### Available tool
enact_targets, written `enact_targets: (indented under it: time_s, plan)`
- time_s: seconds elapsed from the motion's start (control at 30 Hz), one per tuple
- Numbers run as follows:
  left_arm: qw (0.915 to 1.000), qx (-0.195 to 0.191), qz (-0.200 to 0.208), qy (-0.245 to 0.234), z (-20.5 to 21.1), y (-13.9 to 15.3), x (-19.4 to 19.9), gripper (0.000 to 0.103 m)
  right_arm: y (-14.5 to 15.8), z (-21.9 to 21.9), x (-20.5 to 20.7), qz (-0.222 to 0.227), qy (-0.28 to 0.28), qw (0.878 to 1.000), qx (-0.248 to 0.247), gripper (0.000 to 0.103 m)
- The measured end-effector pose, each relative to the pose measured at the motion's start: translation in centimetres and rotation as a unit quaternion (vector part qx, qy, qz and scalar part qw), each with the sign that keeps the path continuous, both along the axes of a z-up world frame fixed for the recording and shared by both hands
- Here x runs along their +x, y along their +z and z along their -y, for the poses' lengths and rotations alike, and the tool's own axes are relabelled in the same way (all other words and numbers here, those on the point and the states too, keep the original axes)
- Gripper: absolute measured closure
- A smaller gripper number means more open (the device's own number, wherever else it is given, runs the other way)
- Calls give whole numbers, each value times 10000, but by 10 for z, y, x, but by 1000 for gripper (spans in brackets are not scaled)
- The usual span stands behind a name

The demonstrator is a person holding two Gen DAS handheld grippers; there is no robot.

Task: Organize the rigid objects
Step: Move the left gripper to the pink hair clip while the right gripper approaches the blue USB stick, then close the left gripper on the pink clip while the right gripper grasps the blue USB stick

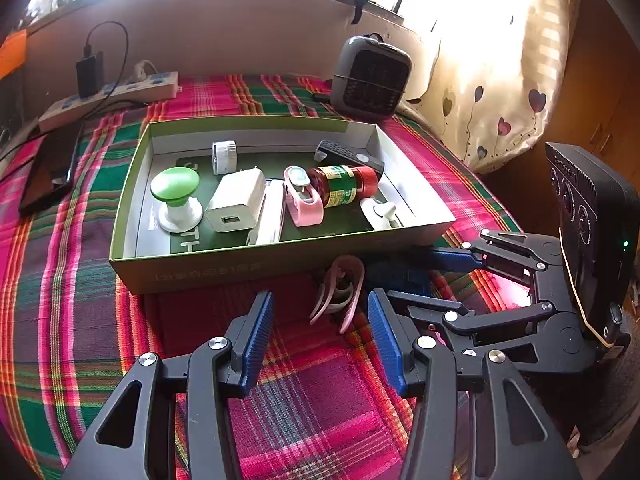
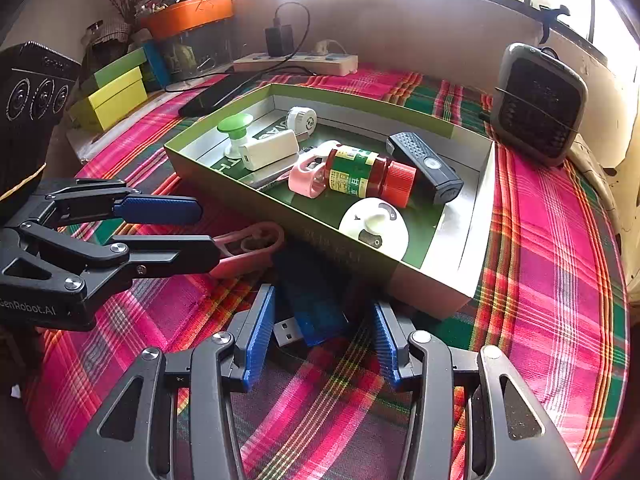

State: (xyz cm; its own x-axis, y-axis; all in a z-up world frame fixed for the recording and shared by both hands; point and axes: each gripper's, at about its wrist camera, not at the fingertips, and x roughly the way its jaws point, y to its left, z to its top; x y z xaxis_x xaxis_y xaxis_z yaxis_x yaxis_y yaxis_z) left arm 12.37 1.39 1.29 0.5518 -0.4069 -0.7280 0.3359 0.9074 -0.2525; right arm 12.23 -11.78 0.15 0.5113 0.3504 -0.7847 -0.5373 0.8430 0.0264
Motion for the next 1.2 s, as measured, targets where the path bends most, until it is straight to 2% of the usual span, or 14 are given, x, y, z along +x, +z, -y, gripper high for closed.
enact_targets:
  time_s: [0.4, 0.5, 1.2]
  plan:
    - [9998, 177, -67, -116, 11, -6, 3, 55, 0, -1, -2, 47, -44, 9999, 82, 57]
    - [9997, 206, -77, -107, 11, -7, 4, 55, 0, -1, -4, 89, -64, 9999, 22, 67]
    - [9985, 543, -44, -49, 23, -10, 11, 55, 4, 23, -17, 26, -437, 9986, 303, 76]
